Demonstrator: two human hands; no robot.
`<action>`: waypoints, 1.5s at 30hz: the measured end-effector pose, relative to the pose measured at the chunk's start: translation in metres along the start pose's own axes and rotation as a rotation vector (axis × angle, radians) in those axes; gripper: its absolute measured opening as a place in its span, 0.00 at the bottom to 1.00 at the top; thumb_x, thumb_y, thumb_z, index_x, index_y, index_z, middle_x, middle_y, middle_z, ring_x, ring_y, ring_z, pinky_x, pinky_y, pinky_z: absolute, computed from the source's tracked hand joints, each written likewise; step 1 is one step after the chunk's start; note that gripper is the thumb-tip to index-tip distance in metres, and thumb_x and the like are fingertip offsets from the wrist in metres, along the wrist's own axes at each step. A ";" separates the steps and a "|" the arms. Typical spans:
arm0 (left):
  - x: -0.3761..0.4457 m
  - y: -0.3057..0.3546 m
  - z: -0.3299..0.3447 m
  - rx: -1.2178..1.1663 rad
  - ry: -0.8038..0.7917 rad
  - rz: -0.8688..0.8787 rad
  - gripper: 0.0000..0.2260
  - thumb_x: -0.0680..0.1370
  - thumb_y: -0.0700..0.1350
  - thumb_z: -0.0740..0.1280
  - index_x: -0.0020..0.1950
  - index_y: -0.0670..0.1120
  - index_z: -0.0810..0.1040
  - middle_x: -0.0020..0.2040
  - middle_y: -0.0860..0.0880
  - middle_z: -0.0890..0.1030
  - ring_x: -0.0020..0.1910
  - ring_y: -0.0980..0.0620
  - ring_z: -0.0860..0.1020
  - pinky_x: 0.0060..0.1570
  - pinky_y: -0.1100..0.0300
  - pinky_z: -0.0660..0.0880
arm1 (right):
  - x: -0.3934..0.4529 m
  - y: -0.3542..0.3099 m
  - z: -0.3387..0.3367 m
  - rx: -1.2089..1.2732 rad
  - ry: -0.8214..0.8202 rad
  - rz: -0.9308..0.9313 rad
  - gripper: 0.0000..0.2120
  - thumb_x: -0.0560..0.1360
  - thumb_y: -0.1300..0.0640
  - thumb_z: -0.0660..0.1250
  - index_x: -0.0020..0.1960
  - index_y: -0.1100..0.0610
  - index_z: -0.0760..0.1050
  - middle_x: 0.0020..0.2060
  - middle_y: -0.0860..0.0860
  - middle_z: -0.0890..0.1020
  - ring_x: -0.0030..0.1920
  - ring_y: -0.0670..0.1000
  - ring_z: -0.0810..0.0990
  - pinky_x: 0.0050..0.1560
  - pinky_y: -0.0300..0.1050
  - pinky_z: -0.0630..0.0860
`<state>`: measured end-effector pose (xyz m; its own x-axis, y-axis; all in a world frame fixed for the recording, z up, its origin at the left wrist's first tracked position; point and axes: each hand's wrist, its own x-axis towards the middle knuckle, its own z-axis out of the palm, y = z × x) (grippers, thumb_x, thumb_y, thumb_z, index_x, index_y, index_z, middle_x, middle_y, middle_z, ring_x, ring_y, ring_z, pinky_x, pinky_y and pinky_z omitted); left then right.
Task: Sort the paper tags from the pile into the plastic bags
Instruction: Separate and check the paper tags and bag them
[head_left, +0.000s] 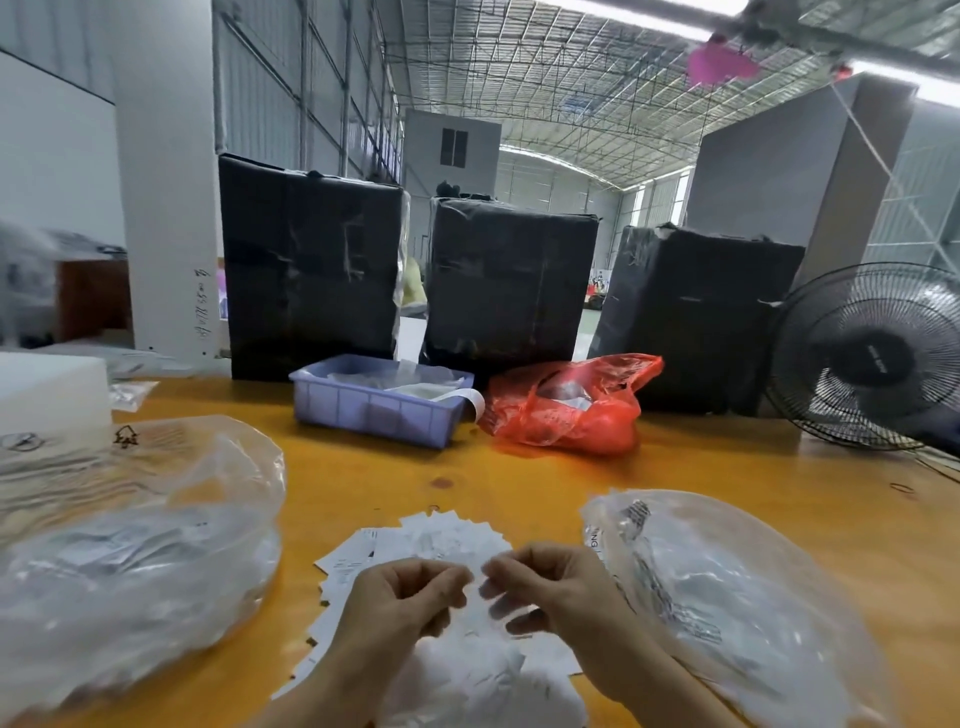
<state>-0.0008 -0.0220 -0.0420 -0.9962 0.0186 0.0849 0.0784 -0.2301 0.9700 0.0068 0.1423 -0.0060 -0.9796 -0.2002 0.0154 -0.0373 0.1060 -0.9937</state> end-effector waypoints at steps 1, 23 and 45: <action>0.000 0.000 -0.001 -0.003 0.005 -0.001 0.05 0.70 0.36 0.72 0.33 0.38 0.84 0.29 0.42 0.79 0.23 0.54 0.71 0.24 0.66 0.69 | 0.000 0.000 0.000 0.004 0.010 0.000 0.07 0.73 0.58 0.70 0.41 0.61 0.81 0.36 0.54 0.85 0.33 0.48 0.81 0.33 0.38 0.75; 0.005 0.009 -0.017 0.099 0.142 -0.033 0.06 0.65 0.37 0.77 0.39 0.40 0.82 0.32 0.48 0.82 0.30 0.58 0.78 0.37 0.60 0.71 | 0.010 0.025 -0.027 -0.813 0.234 -0.214 0.07 0.78 0.61 0.64 0.53 0.57 0.79 0.45 0.50 0.83 0.44 0.45 0.80 0.44 0.31 0.75; -0.004 0.006 -0.007 0.070 0.080 -0.066 0.12 0.62 0.48 0.75 0.39 0.41 0.85 0.36 0.43 0.84 0.31 0.56 0.80 0.32 0.68 0.75 | 0.009 0.013 -0.017 -0.159 0.292 -0.287 0.04 0.71 0.63 0.72 0.37 0.60 0.81 0.30 0.54 0.81 0.33 0.48 0.77 0.34 0.41 0.74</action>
<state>0.0034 -0.0302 -0.0382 -0.9989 -0.0473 0.0046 0.0122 -0.1619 0.9867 -0.0057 0.1579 -0.0164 -0.9388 0.0381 0.3422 -0.3239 0.2396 -0.9152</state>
